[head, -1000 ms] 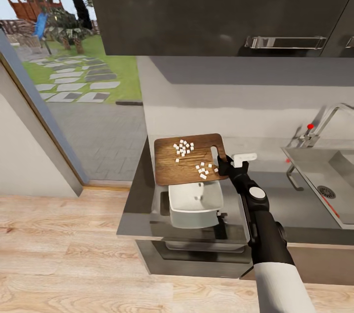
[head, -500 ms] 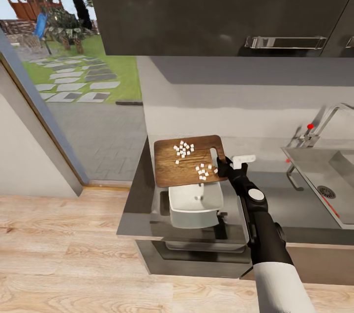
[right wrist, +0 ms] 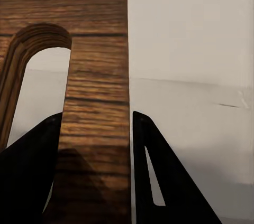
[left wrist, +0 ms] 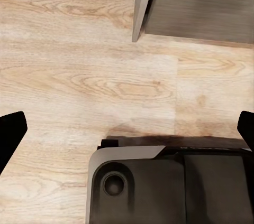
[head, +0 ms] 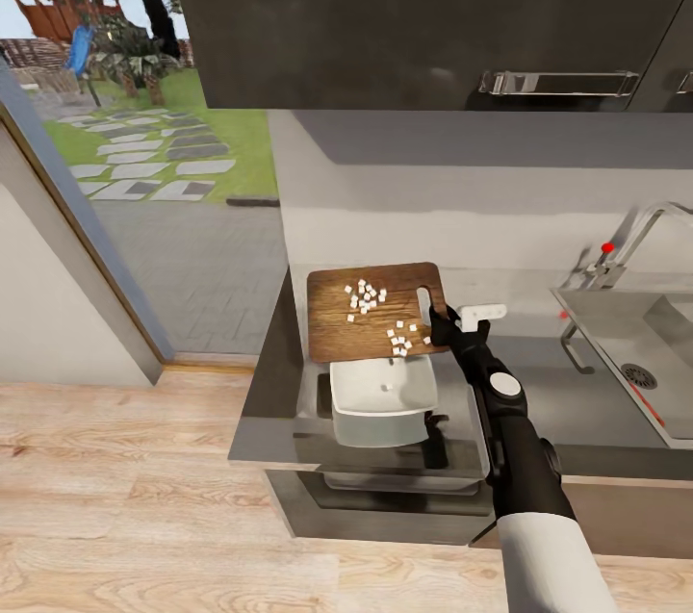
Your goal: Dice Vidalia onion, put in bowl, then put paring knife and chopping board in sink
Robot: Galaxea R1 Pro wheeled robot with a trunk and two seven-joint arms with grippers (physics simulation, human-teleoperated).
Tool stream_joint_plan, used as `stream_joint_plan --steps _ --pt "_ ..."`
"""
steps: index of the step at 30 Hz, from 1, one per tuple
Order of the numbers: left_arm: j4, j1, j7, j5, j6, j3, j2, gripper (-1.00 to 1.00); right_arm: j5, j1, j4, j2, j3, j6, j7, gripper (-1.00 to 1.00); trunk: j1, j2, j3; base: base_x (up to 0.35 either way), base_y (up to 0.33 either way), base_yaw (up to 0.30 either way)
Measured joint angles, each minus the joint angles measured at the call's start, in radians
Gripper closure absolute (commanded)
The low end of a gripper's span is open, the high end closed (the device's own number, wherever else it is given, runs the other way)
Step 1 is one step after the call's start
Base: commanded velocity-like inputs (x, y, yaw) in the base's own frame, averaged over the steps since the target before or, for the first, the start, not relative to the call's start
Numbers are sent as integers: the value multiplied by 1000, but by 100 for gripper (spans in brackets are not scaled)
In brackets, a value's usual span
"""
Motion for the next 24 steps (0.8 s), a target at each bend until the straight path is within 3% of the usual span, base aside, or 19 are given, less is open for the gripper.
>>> stream_joint_plan --steps 24 --pt "0 0 0 0 0 0 0 -100 0 0 0 0 0 3 -1 100 0 0 0 0 31 0"
